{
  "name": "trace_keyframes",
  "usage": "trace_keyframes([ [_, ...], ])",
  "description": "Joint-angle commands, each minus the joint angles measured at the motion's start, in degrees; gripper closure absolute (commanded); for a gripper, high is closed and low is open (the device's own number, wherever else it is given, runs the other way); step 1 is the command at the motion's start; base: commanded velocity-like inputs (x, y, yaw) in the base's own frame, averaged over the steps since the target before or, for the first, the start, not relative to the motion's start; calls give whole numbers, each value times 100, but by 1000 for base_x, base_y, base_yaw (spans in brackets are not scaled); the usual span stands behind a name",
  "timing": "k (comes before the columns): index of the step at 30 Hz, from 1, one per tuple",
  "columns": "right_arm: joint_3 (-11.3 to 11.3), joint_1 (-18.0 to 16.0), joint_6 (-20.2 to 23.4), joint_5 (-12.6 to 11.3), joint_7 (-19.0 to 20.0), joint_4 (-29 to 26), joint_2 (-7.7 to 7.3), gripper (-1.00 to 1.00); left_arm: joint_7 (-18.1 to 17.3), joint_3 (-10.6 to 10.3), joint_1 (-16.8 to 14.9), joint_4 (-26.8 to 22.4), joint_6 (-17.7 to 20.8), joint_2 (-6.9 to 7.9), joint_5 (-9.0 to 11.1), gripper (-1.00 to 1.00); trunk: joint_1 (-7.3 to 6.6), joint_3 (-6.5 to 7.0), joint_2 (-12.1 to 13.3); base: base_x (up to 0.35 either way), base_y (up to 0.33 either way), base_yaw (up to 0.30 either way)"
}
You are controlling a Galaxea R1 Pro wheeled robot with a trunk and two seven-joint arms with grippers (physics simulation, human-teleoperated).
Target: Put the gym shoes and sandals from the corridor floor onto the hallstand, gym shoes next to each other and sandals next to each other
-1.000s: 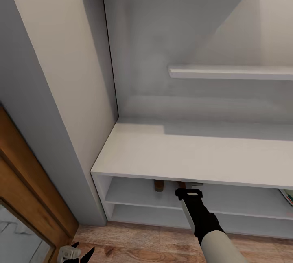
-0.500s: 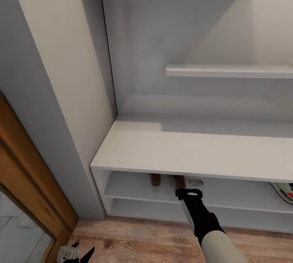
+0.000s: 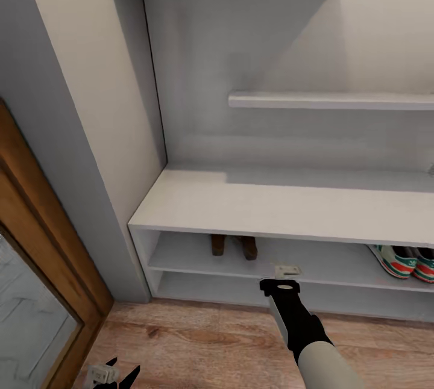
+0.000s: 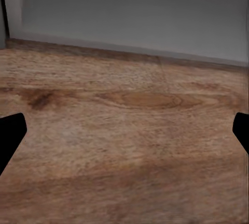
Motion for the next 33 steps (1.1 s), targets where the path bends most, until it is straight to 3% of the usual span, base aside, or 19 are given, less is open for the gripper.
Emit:
trace_keyframes([
  [1, -21, -2, 37, 60, 13, -6, 7, -100, -48, 21, -4, 6, 7, 0, 27, -100, -4, -5, -2, -268, -171, 0],
  [23, -25, 16, -45, 79, 52, 109, 7, -100, -36, 30, -4, -5, -1, 13, 29, -100, -4, -5, -2, -234, -198, 0],
  [29, -25, 94, -375, 82, 62, 158, 7, -100, -33, 45, -4, -15, -7, 18, 34, -100, -4, -5, -2, -250, -199, 0],
  [33, -22, 344, -1240, 87, 68, 424, -315, -100, -31, 57, -4, -19, -9, 23, 54, -100, -4, -5, -2, -261, -197, 0],
])
